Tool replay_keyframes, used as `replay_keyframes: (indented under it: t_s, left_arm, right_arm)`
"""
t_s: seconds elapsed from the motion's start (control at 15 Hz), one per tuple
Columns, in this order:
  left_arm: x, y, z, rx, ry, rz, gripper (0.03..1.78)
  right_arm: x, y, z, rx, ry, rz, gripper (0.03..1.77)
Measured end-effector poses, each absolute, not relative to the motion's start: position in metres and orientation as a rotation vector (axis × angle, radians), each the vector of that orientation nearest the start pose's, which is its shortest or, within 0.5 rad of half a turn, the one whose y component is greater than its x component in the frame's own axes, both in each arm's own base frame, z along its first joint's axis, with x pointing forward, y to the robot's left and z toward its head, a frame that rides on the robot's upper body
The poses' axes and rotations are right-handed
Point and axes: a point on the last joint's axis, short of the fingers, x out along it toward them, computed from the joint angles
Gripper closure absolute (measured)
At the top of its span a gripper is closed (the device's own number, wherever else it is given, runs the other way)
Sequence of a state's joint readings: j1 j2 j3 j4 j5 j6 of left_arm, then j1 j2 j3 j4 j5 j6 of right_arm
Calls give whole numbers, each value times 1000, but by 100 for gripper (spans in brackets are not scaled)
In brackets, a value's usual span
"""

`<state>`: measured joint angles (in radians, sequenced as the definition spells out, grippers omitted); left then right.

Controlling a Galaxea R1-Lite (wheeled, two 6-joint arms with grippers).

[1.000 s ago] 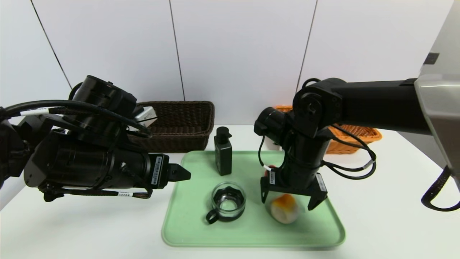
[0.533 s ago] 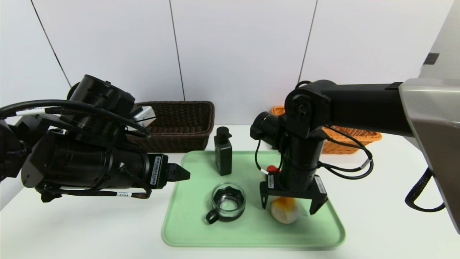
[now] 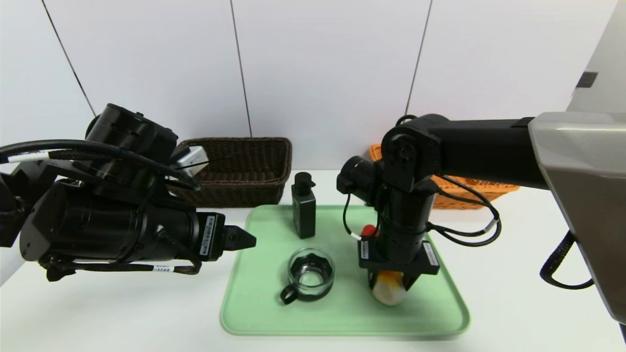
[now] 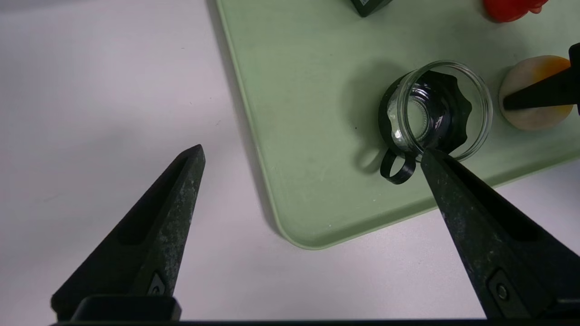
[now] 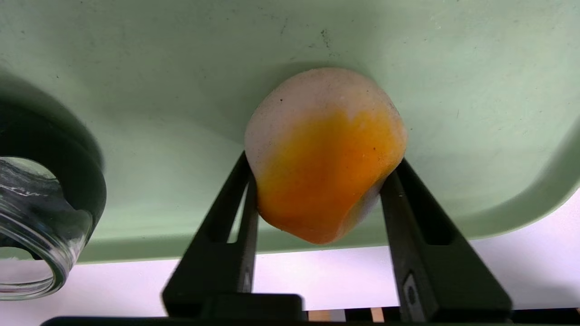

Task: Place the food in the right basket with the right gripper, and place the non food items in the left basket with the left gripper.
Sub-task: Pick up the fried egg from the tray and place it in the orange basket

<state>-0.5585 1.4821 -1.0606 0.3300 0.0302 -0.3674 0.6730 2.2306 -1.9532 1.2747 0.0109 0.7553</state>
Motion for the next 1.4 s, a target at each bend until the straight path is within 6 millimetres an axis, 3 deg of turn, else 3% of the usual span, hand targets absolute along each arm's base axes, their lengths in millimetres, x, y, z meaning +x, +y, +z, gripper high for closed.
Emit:
replay_keyframes:
  t_s: [0.07, 0.13, 0.2, 0.53, 0.8, 1.0, 1.2, 1.4]
  left_arm:
    - [202, -126, 227, -125, 801, -362, 12]
    - [202, -126, 227, -126, 800, -362, 12]
    - [202, -125, 227, -128, 798, -361, 12]
    - [207, -129, 234, -171, 674, -384, 12]
    - [199, -123, 231, -105, 778, -318, 12]
    - [187, -118, 241, -48, 894, -290, 12]
    - [186, -118, 244, -49, 888, -291, 12]
    - [188, -119, 246, -53, 880, -292, 12]
  right_arm:
    - [293, 234, 160, 80, 1563, -47, 121]
    - [292, 233, 160, 81, 1561, -45, 164]
    - [291, 233, 163, 85, 1557, -42, 170]
    - [278, 225, 201, 151, 1466, 56, 170]
    - [279, 216, 245, 274, 1190, 157, 170]
    - [288, 201, 265, 333, 1039, 149, 170]
    - [310, 184, 282, 380, 822, 113, 170]
    - [338, 150, 281, 363, 739, 27, 170]
